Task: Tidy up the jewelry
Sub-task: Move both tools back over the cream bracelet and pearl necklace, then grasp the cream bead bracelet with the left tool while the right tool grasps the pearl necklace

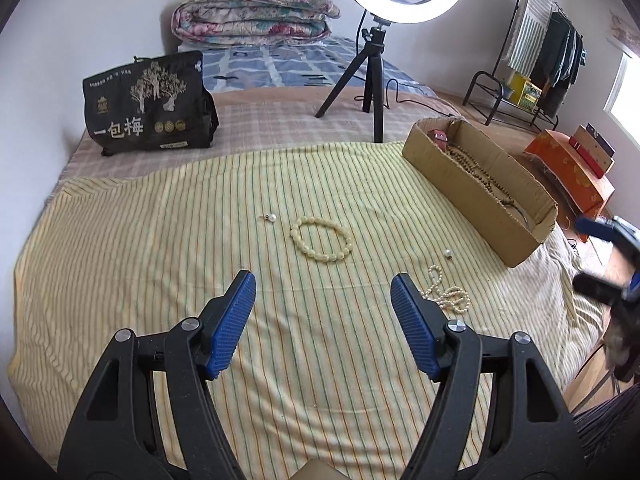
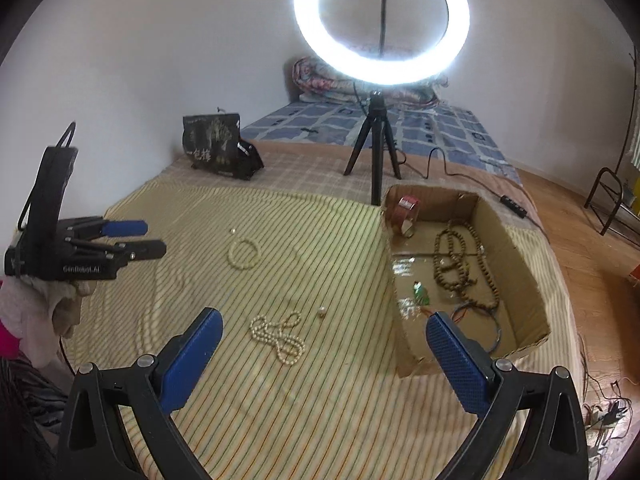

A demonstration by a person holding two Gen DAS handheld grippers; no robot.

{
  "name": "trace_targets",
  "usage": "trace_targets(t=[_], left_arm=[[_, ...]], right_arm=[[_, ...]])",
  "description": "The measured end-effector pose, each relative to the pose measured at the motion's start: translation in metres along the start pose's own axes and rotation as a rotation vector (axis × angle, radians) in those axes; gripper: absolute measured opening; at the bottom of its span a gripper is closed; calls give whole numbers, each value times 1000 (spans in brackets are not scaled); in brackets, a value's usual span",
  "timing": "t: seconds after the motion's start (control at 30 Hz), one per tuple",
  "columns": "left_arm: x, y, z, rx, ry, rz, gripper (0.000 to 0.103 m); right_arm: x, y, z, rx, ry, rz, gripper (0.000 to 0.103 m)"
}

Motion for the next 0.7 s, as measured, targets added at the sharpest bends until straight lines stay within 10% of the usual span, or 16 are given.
trace_targets(t=[0.7], left_arm=[[19, 30, 92, 69, -26, -53, 72]], right_arm=[[23, -30, 92, 177, 63, -69, 85]])
Point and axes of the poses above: each gripper's, at about its wrist camera, not at the fingertips, and z roughly the way its jaws point, x to its left, y to its top, the point moved 4 cm from there along z, roughly the way its jaws point, and after that the axes turned 10 degrees about x, right-handed, at the moved point
